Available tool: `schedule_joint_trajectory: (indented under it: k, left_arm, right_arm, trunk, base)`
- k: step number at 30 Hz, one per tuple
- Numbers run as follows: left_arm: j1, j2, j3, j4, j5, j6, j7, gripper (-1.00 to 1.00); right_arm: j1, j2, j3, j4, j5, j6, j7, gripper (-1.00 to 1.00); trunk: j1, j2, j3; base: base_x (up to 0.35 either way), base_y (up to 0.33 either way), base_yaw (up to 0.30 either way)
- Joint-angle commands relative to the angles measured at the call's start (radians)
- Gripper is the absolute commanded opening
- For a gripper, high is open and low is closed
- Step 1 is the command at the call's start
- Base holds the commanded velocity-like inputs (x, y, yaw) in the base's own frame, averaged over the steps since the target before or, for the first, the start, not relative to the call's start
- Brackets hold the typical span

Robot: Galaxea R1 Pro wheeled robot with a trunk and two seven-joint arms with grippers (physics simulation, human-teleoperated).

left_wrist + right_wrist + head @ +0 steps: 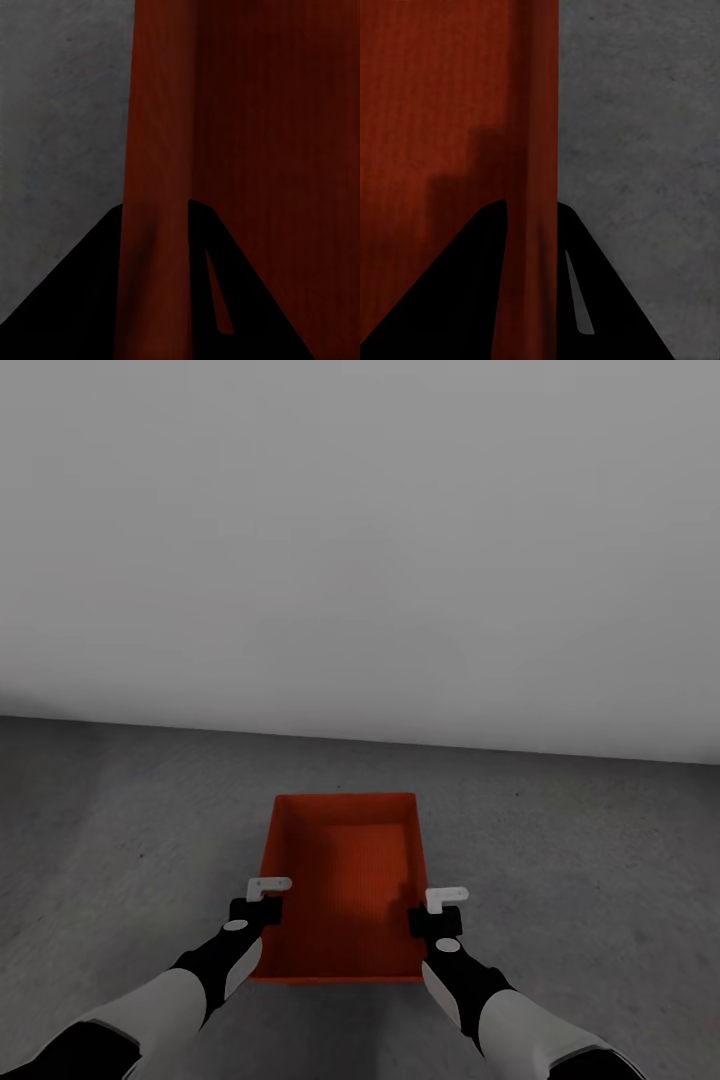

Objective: Move the two storage containers from the living room to the garage. In the garage, place one container on the floor and stack the other container on top of it (either order is fine).

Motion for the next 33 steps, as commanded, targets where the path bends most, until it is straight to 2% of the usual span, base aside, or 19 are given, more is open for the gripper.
schedule_joint_trajectory:
  k: [1,2,3,33]
  left_arm:
    - [0.001,0.001,0.03,0.027,-0.002,-0.067,0.007,-1.0]
    - [0.001,0.001,0.03,0.027,-0.002,-0.067,0.007,-1.0]
    - [0.001,0.001,0.03,0.027,-0.002,-0.067,0.007,1.0]
    - [0.001,-0.001,0.032,0.019,0.0,-0.065,0.02,1.0]
  right_arm:
    - [0.0,-0.011,0.02,0.009,-0.006,-0.008,-0.029,-1.0]
    - [0.0,-0.011,0.02,0.009,-0.006,-0.008,-0.028,-1.0]
    - [0.0,-0.011,0.02,0.009,-0.006,-0.008,-0.029,1.0]
    - [0.0,-0.013,0.02,0.009,-0.006,-0.008,-0.026,1.0]
  trunk:
    - [0.016,0.0,-0.001]
    - [0.016,0.0,-0.001]
    - [0.016,0.0,-0.001]
    - [0.012,0.007,0.002]
  base:
    - [0.0,0.0,0.0]
    - [0.0,0.0,0.0]
    - [0.0,0.0,0.0]
    - [0.0,0.0,0.0]
